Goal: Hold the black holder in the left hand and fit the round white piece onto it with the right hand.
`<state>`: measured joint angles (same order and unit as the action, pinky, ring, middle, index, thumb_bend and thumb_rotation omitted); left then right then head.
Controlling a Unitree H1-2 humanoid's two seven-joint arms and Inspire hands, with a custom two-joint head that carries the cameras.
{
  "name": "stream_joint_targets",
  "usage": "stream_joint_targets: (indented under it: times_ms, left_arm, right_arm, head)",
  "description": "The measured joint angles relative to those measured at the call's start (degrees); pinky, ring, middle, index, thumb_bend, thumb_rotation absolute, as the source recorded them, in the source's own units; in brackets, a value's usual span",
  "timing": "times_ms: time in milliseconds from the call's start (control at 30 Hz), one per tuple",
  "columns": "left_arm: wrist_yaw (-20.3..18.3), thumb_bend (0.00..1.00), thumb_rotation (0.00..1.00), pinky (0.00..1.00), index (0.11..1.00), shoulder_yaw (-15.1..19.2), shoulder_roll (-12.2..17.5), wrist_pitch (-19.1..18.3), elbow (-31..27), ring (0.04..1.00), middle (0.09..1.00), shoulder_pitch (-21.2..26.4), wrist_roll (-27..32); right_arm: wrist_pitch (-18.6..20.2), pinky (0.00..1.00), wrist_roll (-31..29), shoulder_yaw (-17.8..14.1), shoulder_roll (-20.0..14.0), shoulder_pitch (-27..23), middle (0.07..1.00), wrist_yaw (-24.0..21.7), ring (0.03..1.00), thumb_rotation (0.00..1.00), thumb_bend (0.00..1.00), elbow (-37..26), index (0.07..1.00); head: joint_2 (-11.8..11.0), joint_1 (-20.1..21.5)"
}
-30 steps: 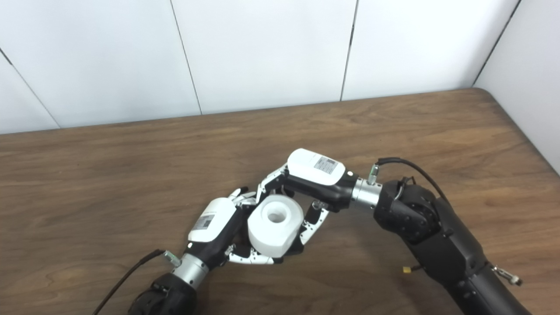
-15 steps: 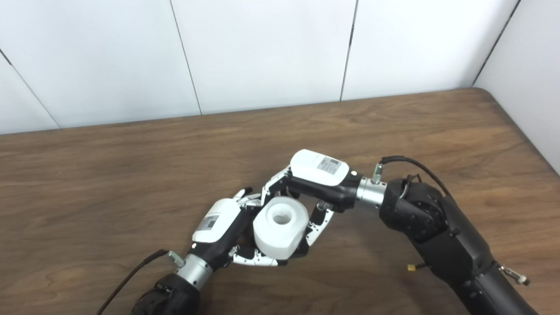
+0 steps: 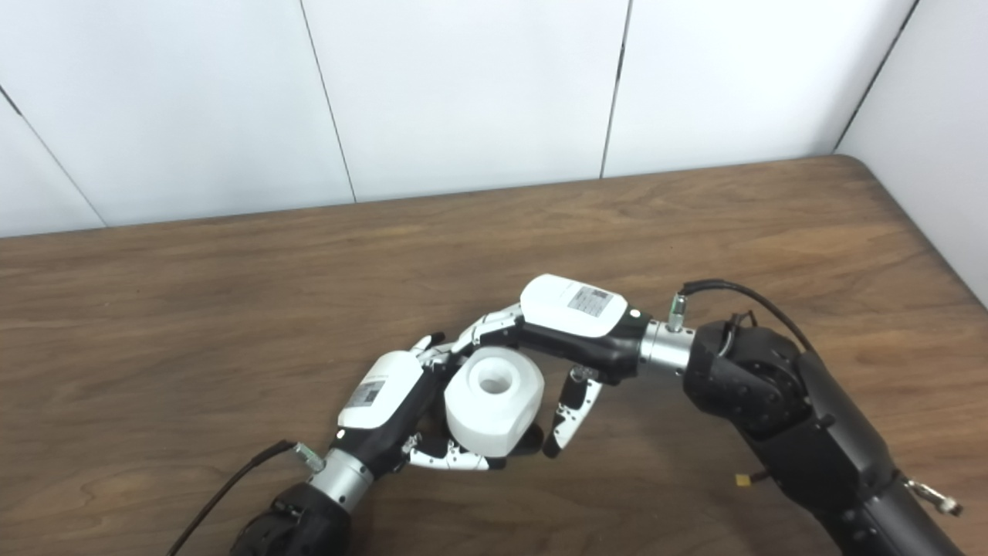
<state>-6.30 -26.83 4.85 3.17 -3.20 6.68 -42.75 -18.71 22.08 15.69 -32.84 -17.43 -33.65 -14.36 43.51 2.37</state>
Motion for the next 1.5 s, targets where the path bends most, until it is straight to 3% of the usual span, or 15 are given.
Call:
stream_joint_targets:
  times_ms: [533,1033,1333,1500]
  left_arm:
    - [-0.3,0.52,0.06,0.98,0.48,0.62,0.38,0.16,0.0,0.867,0.715,0.09,0.56]
    - [-0.08,0.52,0.06,0.95,0.481,1.55,1.99,0.75,0.23,0.861,0.713,0.89,0.01]
    - [4.07,0.52,0.06,0.96,0.482,1.59,5.5,5.13,3.15,0.865,0.72,3.32,-3.84]
    - [6.37,0.52,0.06,0.98,0.483,1.62,6.29,7.05,5.2,0.869,0.723,4.13,-4.54]
  right_arm:
    - [2.5,0.59,2.04,-1.83,-0.62,0.91,0.957,-0.52,0.804,0.16,1.0,-3.09,0.907]
    - [3.64,0.56,1.45,-8.75,-0.63,1.09,0.96,1.76,0.81,0.11,0.91,-3.11,0.848]
    - [5.41,0.65,-0.49,-14.0,-0.87,0.08,0.973,3.09,0.86,0.08,0.88,-5.96,0.858]
    - [7.22,0.75,-1.48,-16.02,-1.13,-0.38,0.979,3.48,0.912,0.14,0.86,-7.02,0.887]
  head:
    - [0.0,0.18]
    - [0.26,1.06]
    - [0.35,1.32]
    - [0.09,1.58]
